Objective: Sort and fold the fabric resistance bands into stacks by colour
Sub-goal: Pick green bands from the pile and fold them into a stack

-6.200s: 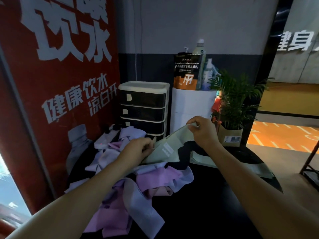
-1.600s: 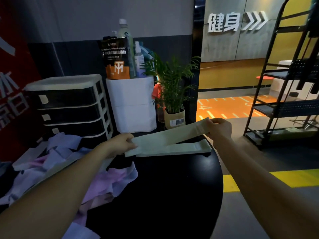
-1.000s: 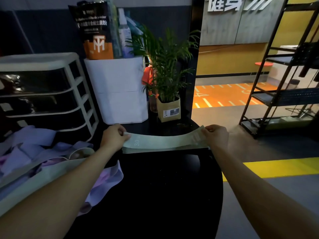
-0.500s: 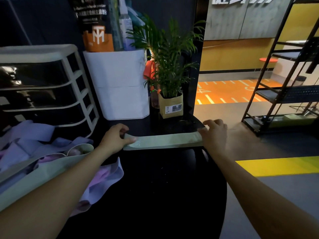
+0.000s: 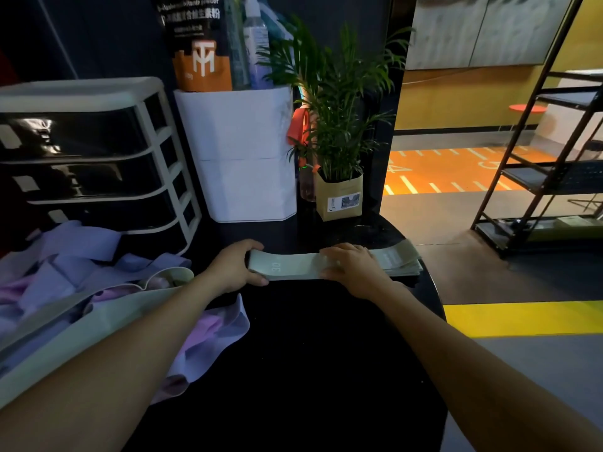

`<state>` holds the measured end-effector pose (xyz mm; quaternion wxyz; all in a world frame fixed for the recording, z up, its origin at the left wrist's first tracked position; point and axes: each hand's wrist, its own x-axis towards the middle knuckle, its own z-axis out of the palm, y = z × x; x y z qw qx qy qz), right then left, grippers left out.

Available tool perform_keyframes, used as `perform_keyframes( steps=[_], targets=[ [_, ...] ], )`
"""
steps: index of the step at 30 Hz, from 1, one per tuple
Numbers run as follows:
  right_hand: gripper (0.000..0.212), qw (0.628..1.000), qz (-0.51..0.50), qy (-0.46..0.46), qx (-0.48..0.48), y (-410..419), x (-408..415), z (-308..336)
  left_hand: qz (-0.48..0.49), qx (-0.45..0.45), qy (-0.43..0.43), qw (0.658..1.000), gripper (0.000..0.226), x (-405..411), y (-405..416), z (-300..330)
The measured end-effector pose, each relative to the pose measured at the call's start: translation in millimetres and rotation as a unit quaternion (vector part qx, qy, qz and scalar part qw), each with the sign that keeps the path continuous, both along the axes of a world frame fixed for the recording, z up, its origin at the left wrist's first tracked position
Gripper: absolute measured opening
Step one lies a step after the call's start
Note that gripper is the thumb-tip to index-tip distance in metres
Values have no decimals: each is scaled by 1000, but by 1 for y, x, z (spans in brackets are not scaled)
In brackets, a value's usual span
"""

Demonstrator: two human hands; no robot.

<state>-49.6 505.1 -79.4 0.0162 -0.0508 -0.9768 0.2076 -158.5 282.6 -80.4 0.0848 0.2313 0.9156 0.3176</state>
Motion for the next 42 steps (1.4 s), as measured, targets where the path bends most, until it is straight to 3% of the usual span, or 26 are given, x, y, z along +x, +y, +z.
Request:
perform_keyframes(
  steps=[6,13,25,34,42],
  targets=[
    [50,1000,0,-3,-2,4,2,-1,6,16,-14,1000,73,-3,1,-3],
    [51,1000,-5,5,2,0,1,3,11,9,-2,1000,87,7,0,6],
    [42,994,26,105,-30,-74,23,51,-11,92,75,993,31,59,-26,59],
    [40,986,88,123,-70,-154,38,65,22,52,213,976,21,102,-108,83],
    [32,982,114,138,-66,-213,37,63,65,22,231,971,19,119,-178,75]
  ],
)
